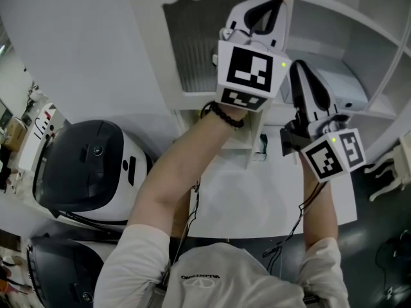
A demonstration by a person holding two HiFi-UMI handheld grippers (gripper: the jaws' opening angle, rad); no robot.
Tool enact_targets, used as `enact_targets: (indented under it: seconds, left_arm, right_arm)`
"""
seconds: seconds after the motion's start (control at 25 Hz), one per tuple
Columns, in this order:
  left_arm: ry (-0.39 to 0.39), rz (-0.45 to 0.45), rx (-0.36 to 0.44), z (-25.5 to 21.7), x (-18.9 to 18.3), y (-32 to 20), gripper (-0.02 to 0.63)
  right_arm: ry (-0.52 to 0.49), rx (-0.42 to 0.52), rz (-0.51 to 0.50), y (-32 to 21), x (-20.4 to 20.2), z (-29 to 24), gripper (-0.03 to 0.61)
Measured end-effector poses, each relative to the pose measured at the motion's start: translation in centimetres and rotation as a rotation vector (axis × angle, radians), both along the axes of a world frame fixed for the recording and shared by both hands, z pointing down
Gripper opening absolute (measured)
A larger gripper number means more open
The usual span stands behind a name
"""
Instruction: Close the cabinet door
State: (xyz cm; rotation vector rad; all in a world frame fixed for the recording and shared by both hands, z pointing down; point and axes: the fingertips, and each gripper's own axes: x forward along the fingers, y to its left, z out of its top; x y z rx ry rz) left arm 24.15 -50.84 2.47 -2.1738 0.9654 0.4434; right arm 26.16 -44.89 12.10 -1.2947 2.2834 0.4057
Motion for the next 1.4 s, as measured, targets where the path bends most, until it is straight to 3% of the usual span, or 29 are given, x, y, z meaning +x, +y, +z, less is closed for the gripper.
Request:
enact_targets:
  seconds: [0.28, 0.52, 0.72, 0.92, 1.28, 1.4]
  left_arm:
    - [-0.010, 0.011, 0.005, 0.0, 0.0, 0.2, 0.002]
    - [0.027, 0.155, 0.045, 0.1, -1.3, 1.7, 0.002]
    - [0.029, 0.191, 0.041, 1.7, -3.8, 3.4, 0.002]
    - [0.079, 0.227, -0.041, 6.2, -7.3, 5.5, 0.002]
    - [0.037, 0.166, -0.231, 19.5, -14.0, 8.7, 0.002]
    - [0.032, 0.131, -0.304, 23.6, -16.2, 10.0, 0.002]
  right_arm:
    - [0.001, -0.011, 0.002, 0.3, -0.2, 0.3, 0.009]
    - [-0.002, -0.031, 0.011, 1.1, -0.3, 1.5, 0.009]
    - [0.000, -0.058, 0.032, 1.8, -0.2, 3.0, 0.009]
    - [0.019, -0.047, 0.107, 2.9, 0.1, 5.0, 0.009]
    - [0.089, -0.121, 0.148, 5.6, -0.7, 13.0, 0.009]
    - [0.066, -0.158, 0.162, 6.0, 0.0, 15.3, 0.008]
